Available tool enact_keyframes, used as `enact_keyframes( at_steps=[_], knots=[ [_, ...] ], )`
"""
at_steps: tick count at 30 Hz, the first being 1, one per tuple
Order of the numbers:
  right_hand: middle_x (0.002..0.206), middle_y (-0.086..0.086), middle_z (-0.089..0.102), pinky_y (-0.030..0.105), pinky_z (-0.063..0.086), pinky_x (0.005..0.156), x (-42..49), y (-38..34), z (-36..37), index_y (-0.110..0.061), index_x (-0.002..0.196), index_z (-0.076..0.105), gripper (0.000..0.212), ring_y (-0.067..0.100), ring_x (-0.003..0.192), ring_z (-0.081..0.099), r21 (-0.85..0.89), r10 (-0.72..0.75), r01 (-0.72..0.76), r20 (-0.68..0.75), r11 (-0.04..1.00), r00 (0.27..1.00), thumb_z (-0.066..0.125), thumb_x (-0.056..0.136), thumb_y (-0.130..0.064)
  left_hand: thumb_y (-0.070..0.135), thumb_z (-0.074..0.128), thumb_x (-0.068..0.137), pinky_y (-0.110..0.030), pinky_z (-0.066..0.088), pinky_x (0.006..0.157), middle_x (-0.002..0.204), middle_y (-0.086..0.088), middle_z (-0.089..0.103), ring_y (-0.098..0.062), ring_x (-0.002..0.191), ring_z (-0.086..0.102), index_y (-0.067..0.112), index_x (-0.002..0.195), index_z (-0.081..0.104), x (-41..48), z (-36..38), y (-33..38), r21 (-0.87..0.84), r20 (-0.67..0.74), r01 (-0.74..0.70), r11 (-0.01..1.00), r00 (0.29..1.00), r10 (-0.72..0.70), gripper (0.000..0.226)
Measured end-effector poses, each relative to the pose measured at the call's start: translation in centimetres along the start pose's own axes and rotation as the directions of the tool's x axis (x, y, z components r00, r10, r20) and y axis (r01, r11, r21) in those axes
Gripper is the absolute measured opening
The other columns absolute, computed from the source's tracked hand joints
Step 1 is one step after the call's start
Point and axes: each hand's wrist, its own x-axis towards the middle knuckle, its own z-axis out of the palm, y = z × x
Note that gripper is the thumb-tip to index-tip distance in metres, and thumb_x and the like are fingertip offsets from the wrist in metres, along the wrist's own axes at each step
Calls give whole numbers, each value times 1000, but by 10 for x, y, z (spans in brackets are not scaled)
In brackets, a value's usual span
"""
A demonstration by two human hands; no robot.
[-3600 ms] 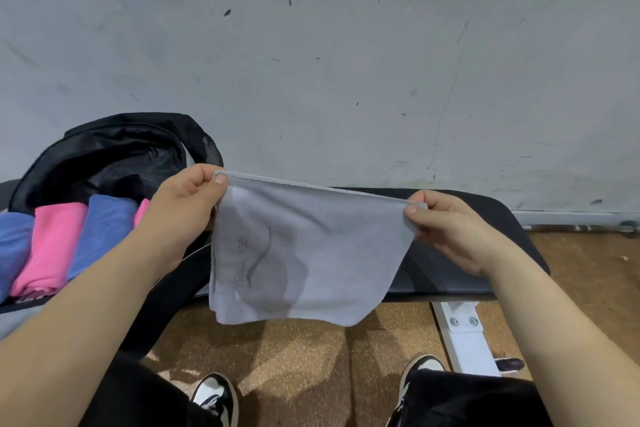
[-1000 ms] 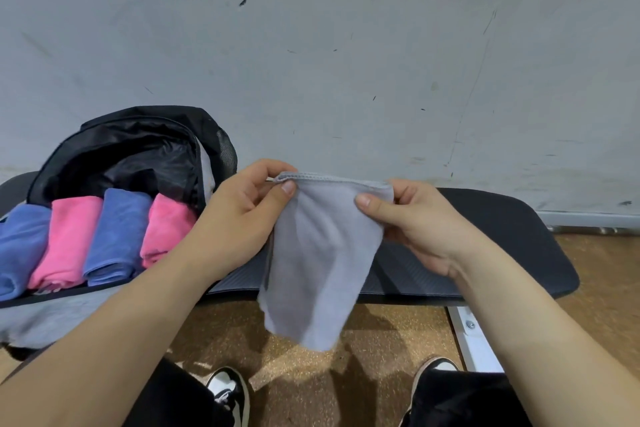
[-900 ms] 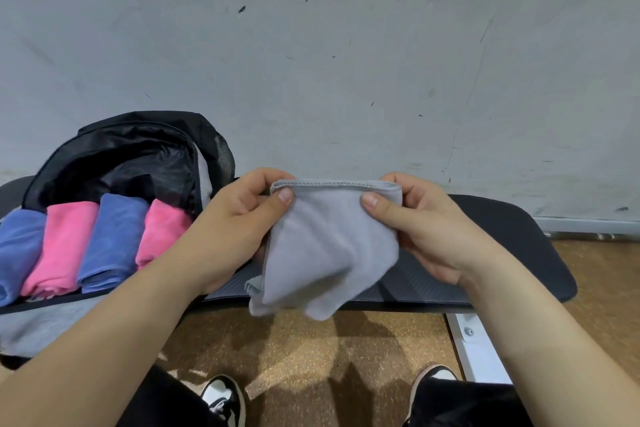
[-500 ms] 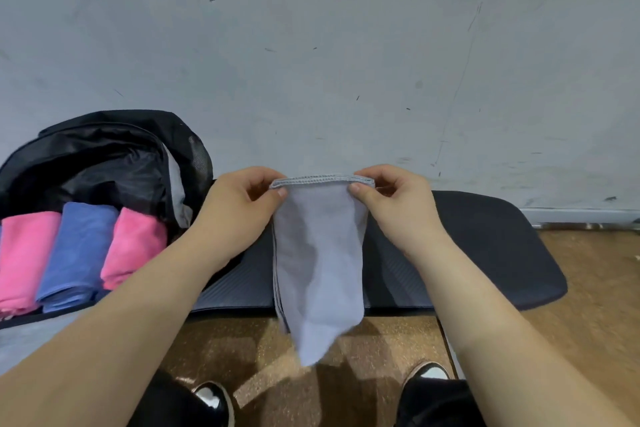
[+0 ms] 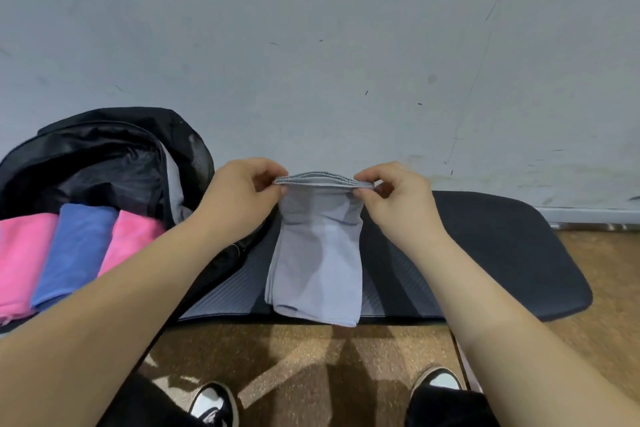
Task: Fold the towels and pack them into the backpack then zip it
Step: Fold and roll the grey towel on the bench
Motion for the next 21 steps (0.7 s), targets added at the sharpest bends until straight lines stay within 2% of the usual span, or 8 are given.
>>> enact_keyframes(
  at_steps=[2, 4, 7, 10, 15, 18, 20, 21],
  knots=[
    [94, -5, 68, 8, 42, 70, -8, 3, -5, -31, 86, 73, 24, 0, 75, 58, -62, -39, 46, 116, 997, 992, 78, 85, -8, 17, 72, 93, -22, 56, 83, 89, 16, 78, 3, 81, 70, 29, 99, 78, -9, -9, -1, 84, 89, -36, 996, 996, 29, 15],
    [91, -7, 67, 18, 45, 72, -19, 3, -13, -33, 82, 70, 25, 4, 79, 59, -132, -72, 104, 229, 986, 971, 79, 84, -9, 17, 72, 94, -17, 52, 76, 89, 20, 74, 9, 77, 65, 30, 100, 78, -21, -15, -2, 172, 182, -118, 978, 980, 86, 15],
    [91, -11, 66, 29, 53, 77, -40, 0, -24, -31, 80, 71, 20, 5, 84, 62, -215, -26, 119, 392, 969, 920, 85, 79, -17, 16, 72, 93, -22, 53, 75, 88, 20, 69, 3, 82, 63, 28, 100, 78, -40, -15, -11, 258, 290, -263, 929, 939, 185, 15],
    [93, -12, 65, 32, 54, 81, -58, -2, -22, -27, 84, 74, 17, 4, 85, 62, -278, 39, 120, 506, 953, 862, 88, 77, -21, 17, 73, 89, -26, 51, 74, 85, 21, 64, 1, 78, 60, 28, 97, 77, -53, -12, -29, 299, 358, -309, 903, 913, 195, 15],
    [96, -15, 64, 36, 56, 85, -75, 7, -2, -29, 88, 75, 15, 5, 90, 61, -370, 95, 201, 645, 907, 759, 85, 78, -25, 26, 65, 82, -34, 56, 89, 107, 21, 67, -3, 99, 64, 36, 98, 75, -63, -8, -40, 403, 597, -372, 836, 800, 68, 21],
    [97, -16, 65, 36, 56, 85, -76, 9, 2, -30, 86, 74, 16, 5, 89, 62, -407, 146, 204, 680, 890, 719, 85, 79, -38, 25, 63, 80, -36, 55, 96, 117, 20, 67, -6, 108, 64, 37, 103, 75, -61, -7, -41, 440, 653, -340, 831, 757, -36, 28],
    [89, -11, 69, 33, 57, 80, -72, 7, 2, -25, 81, 75, 22, 5, 82, 64, -398, 182, 155, 687, 904, 704, 81, 83, -45, 21, 55, 77, -35, 55, 99, 120, 18, 68, -7, 113, 65, 35, 107, 77, -58, -5, -42, 438, 678, -304, 846, 729, -89, 40],
    [83, -8, 70, 31, 57, 76, -68, 6, 1, -22, 78, 74, 27, 5, 75, 64, -394, 200, 118, 674, 911, 711, 78, 87, -47, 18, 52, 78, -33, 55, 99, 118, 17, 71, -7, 111, 66, 34, 108, 78, -54, -4, -40, 434, 666, -271, 859, 738, -104, 43]
  ],
)
